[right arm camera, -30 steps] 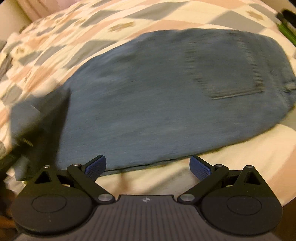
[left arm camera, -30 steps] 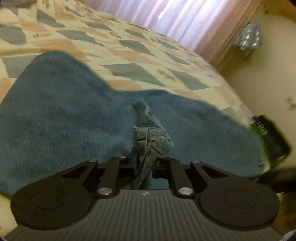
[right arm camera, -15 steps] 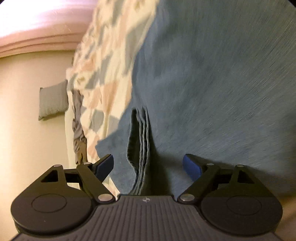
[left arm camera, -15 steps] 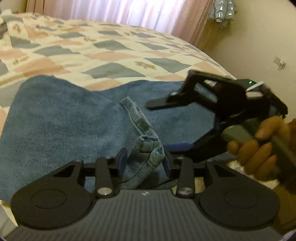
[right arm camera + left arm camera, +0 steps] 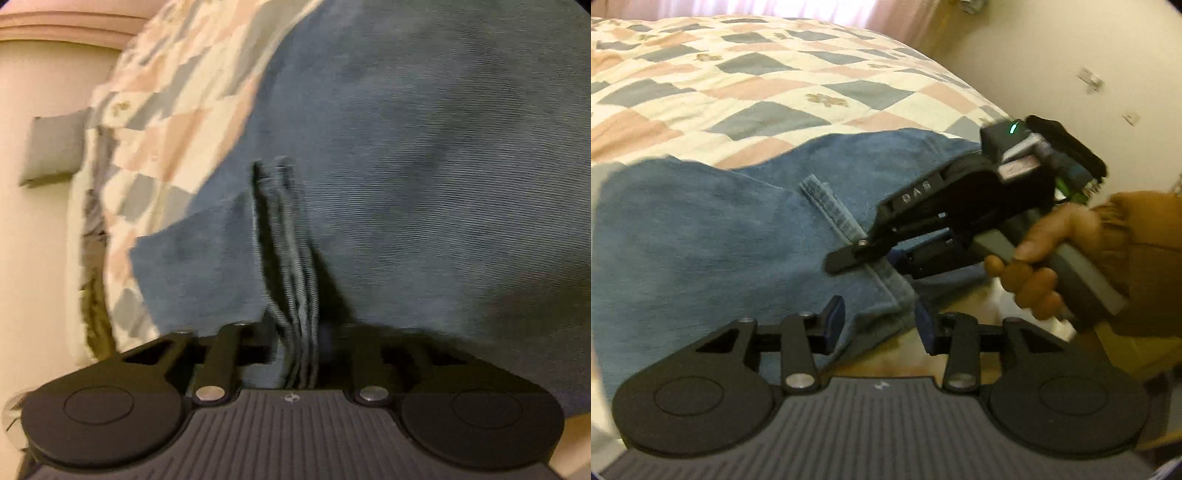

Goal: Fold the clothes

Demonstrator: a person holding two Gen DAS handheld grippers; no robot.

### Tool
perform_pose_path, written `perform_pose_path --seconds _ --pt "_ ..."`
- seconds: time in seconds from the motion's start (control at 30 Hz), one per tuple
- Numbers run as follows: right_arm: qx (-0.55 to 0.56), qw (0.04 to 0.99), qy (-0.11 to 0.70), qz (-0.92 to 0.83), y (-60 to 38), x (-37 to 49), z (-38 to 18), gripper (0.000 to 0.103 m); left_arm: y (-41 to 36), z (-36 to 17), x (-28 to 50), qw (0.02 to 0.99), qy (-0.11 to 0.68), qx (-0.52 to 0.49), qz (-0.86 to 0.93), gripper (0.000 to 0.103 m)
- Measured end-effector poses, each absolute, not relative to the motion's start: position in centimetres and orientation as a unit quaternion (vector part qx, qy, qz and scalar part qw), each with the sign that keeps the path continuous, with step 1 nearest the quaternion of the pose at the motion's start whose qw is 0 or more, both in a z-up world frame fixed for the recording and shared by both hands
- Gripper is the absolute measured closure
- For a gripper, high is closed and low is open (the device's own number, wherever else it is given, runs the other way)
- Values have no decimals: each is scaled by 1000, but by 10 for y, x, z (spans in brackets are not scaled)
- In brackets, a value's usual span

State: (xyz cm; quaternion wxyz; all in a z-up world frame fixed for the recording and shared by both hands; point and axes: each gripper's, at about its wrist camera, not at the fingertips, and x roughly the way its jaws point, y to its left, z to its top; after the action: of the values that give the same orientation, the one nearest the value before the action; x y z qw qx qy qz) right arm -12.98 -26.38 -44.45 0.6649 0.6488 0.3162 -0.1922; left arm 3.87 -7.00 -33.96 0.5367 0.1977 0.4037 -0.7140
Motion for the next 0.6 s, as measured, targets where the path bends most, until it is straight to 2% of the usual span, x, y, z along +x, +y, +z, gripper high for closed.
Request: perform_pose_path --seconds 0.13,0.23,0.27,0.33,0.43,0.5,0.57,0.6 --pt "669 652 296 -198 -260 -138 -452 91 -64 -310 91 559 410 164 -702 68" --pt "666 655 294 -203 -258 -136 -452 90 -71 -305 131 609 407 143 -665 76" --pt "666 656 292 -203 -258 -136 -452 90 -75 -308 142 623 408 135 -654 81" --pt "666 660 286 -199 -256 -138 -453 84 -84 -319 156 633 409 125 -646 82" --pt "656 670 282 -201 -253 -141 -451 84 -105 -352 163 639 408 161 -631 84" --pt "644 679 284 -206 -250 -140 -448 87 -116 -366 168 649 414 173 -614 86" --pt "614 701 293 -213 -246 -138 -440 92 -127 -378 173 659 419 184 -598 97" --pt "591 720 292 -217 -244 -136 -432 93 -123 -371 175 673 405 168 -595 96"
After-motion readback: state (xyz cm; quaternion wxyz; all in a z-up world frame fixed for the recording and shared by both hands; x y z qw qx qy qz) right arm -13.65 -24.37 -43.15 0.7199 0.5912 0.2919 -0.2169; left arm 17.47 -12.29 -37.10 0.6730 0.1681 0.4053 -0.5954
